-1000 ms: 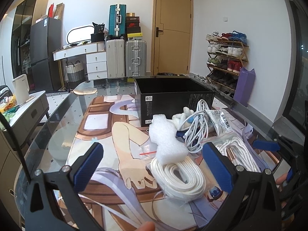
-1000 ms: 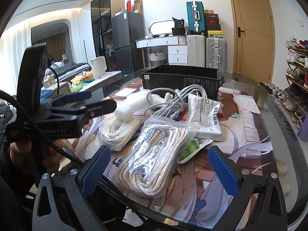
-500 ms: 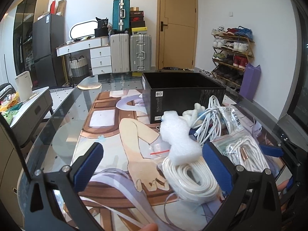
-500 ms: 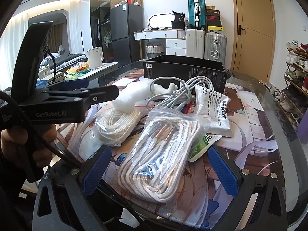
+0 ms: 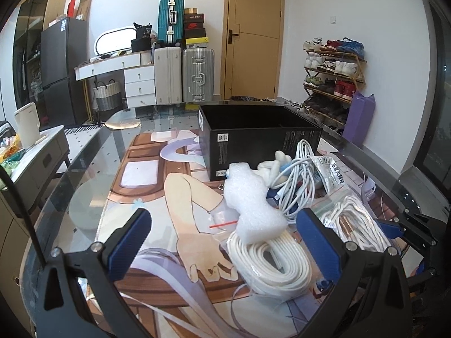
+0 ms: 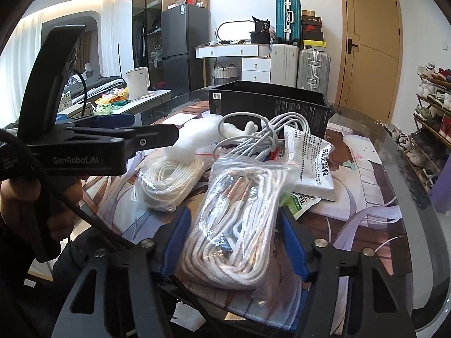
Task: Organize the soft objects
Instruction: 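Grasp the white foam block with left gripper while right gripper lifts the rope bag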
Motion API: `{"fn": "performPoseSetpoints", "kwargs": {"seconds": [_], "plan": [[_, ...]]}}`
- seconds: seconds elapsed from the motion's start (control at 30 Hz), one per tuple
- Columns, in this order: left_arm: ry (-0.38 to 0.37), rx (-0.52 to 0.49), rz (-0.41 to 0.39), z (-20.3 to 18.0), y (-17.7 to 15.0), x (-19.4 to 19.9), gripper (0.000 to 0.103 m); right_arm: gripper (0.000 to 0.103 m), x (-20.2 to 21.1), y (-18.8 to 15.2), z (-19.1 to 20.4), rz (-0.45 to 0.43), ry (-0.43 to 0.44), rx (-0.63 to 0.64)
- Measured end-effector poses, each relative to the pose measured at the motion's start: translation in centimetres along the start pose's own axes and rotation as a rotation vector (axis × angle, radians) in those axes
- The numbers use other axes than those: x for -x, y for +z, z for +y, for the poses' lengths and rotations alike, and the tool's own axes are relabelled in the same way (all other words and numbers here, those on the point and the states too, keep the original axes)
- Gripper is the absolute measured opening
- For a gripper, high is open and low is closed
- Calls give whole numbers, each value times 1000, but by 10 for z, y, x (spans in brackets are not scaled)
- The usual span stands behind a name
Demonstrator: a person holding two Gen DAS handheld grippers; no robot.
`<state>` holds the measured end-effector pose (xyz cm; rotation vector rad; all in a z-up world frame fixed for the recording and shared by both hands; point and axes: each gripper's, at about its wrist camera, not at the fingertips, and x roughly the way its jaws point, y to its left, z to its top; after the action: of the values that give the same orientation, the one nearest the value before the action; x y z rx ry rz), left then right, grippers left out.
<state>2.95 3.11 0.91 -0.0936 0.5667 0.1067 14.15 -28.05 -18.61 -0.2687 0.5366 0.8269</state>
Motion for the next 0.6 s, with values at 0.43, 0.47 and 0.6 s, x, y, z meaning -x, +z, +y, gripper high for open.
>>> {"fn": "performPoseSetpoints", "kwargs": {"seconds": [0.43, 0.47, 0.6], "plan": [[6, 18, 21, 5, 6, -6, 103, 41, 15, 2, -14, -70, 9, -42], [7, 16, 22, 4, 7, -6, 103, 41, 17, 3, -14, -77, 9, -45], [6, 5, 22, 1, 8, -7, 103, 41, 22, 6, -20, -99, 6, -60]]}}
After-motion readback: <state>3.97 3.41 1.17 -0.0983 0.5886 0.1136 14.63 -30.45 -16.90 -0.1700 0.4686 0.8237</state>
